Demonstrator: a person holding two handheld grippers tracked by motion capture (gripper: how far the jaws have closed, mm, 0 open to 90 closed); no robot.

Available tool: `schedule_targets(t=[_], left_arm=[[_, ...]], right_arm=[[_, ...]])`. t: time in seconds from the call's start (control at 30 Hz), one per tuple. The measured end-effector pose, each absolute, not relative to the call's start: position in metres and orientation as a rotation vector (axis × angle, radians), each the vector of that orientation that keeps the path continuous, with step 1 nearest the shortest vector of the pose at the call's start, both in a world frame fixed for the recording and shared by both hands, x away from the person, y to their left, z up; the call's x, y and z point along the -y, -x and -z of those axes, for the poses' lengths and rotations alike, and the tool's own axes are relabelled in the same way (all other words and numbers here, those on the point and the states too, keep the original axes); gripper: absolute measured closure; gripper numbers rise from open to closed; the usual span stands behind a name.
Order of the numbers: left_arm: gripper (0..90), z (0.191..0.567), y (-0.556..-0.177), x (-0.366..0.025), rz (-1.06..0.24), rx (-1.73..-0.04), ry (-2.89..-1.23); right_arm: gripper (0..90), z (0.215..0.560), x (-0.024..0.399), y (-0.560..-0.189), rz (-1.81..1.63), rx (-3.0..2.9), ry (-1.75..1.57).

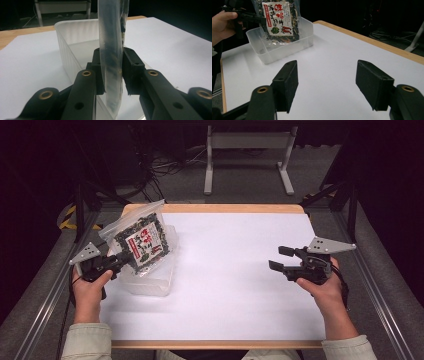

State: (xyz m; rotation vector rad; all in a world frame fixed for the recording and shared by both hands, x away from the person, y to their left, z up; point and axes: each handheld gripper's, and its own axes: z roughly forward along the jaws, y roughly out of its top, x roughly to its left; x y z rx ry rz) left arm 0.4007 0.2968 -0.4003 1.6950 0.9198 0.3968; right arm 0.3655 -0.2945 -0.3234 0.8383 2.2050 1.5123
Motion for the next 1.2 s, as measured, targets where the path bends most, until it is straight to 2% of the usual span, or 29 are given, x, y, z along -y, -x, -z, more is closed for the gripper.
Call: schedule_targets(t=[0.4, 0.5, 0.57, 0.6, 0.63, 0.7, 0.83, 1.07, 1.2], left_arm=[[71.8, 0.396, -0.401, -0.293, -0.44, -0.918, -1.682], [67.6, 0.394, -0.401, -0.293, -0.46, -0.923, -1.665], [58.0, 0.392, -0.4, -0.293, -0.465, -0.918, -1.643], [58.0, 0.391, -0.399, -0.293, -0.469, -0.923, -1.632], [53.5, 0.389, -0.399, -0.293, -0.482, -0.929, -1.626], [37.9, 0.387, -0.399, -0.293, -0.503, -0.948, -1.612], [33.2, 0.378, -0.394, -0.295, -0.55, -0.956, -1.588], [32.2, 0.356, -0.382, -0.294, -0.632, -0.943, -1.55], [24.9, 0.339, -0.372, -0.291, -0.734, -0.957, -1.553]], right_arm=[[35.2, 0.325, 0.294, -0.367, -1.508, -2.211, -0.839], [35.2, 0.324, 0.294, -0.366, -1.509, -2.21, -0.842], [35.2, 0.324, 0.294, -0.366, -1.508, -2.209, -0.84], [35.2, 0.324, 0.294, -0.366, -1.508, -2.209, -0.84], [35.1, 0.324, 0.294, -0.366, -1.509, -2.21, -0.842], [34.8, 0.325, 0.294, -0.367, -1.507, -2.214, -0.84], [34.4, 0.325, 0.294, -0.367, -1.508, -2.212, -0.841], [34.0, 0.325, 0.294, -0.367, -1.509, -2.211, -0.845], [33.9, 0.326, 0.294, -0.367, -1.506, -2.211, -0.847]])
